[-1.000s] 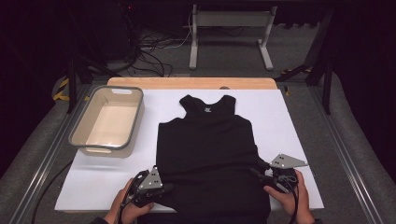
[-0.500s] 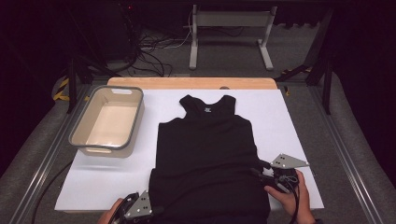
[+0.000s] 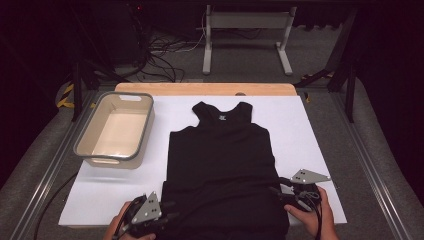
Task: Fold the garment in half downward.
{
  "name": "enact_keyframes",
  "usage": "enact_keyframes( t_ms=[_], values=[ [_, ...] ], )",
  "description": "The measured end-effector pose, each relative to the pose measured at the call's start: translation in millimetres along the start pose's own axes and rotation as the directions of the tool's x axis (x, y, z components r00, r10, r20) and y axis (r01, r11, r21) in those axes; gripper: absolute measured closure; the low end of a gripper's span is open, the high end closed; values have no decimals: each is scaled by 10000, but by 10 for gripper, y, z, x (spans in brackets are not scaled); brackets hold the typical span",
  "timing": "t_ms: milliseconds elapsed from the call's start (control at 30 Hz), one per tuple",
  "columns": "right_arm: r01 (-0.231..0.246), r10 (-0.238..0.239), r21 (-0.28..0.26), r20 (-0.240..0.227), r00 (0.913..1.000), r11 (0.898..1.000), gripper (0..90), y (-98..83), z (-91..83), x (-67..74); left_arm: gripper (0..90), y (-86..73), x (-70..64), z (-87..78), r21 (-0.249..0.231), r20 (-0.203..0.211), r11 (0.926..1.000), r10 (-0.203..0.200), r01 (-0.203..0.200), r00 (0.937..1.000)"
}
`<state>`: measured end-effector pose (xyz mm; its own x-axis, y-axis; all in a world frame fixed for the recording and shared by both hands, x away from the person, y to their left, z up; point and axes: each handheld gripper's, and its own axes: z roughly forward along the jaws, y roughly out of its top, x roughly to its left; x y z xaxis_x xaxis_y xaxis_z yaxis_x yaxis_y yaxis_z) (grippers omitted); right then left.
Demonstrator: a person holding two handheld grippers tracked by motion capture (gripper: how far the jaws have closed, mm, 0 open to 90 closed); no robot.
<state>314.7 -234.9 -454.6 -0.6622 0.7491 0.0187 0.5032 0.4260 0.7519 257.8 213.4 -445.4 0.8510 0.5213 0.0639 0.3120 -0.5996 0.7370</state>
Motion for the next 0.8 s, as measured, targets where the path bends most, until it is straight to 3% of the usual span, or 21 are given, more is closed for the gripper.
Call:
enact_keyframes(
  t_ms=[67,133,200,300,367,500,700,800],
  values=[
    [-133,133,80,-23,9999,9999,438,-30,-10,6,490,31,122,107,128,-235,9997,-198,201,9995],
    [-264,265,99,-166,9995,9996,414,-51,-17,11,468,45,217,211,313,-278,9991,-287,296,9992],
    [-222,226,216,-195,9996,9995,396,-76,-19,42,446,48,262,289,519,-311,9985,-132,148,9994],
    [58,-55,290,-132,9999,9996,434,-93,-30,86,446,38,322,332,433,118,9982,-430,425,9990],
    [346,-346,342,-9,9994,9988,561,-102,-44,121,549,28,343,327,352,389,9985,-433,419,9983],
    [457,-440,325,-506,9978,9984,824,-114,-61,154,852,47,394,341,401,898,9983,-446,411,9950],
    [1003,-947,521,-1001,9905,9936,867,-109,-104,218,887,38,420,326,397,1303,9986,-388,339,9907],
    [1079,-994,577,-1346,9859,9925,870,-149,-186,253,890,1,332,251,522,1300,9986,-61,-7,9915]
  ],
)
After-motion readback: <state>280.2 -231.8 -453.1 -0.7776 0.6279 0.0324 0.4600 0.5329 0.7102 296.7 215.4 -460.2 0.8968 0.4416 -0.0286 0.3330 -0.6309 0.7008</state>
